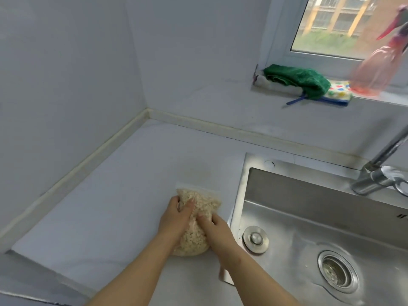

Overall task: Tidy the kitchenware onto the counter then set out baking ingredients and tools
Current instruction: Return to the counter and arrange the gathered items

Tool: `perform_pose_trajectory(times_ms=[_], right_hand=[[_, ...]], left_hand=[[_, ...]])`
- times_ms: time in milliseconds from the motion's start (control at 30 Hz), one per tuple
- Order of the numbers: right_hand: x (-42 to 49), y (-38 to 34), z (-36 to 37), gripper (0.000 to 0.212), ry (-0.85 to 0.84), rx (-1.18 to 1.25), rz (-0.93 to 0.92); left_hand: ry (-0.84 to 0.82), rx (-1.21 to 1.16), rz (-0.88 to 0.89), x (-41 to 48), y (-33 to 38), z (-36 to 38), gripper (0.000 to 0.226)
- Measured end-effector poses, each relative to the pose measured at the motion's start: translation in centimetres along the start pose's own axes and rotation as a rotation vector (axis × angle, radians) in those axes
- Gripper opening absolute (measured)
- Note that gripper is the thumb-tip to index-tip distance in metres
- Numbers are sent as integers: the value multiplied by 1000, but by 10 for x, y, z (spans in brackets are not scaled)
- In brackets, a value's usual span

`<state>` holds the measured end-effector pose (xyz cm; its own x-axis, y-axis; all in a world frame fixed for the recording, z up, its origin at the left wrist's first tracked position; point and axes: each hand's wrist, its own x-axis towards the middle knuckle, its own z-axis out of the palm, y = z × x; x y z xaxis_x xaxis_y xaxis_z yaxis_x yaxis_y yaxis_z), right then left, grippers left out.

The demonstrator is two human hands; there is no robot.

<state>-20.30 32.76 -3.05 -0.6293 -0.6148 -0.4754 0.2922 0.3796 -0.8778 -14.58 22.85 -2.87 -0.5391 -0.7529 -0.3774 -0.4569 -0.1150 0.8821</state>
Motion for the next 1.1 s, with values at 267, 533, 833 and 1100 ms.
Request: perform_pose_trajectory(times_ms=[267,533,833,1100], right_hand=[[-9,4,7,16,188,-88,-57],[-12,14,23,45,440,-184,86],[-76,40,27,40,666,-39,78],[-181,72,-33,35,1023,149,76]], left_hand=[[44,18,-94,7,-10,6,41],[-50,-37,-66,0,-23,3,36],[-231,10,-26,-44,-34,15,31],[-571,122,115,-143,-20,88,34]])
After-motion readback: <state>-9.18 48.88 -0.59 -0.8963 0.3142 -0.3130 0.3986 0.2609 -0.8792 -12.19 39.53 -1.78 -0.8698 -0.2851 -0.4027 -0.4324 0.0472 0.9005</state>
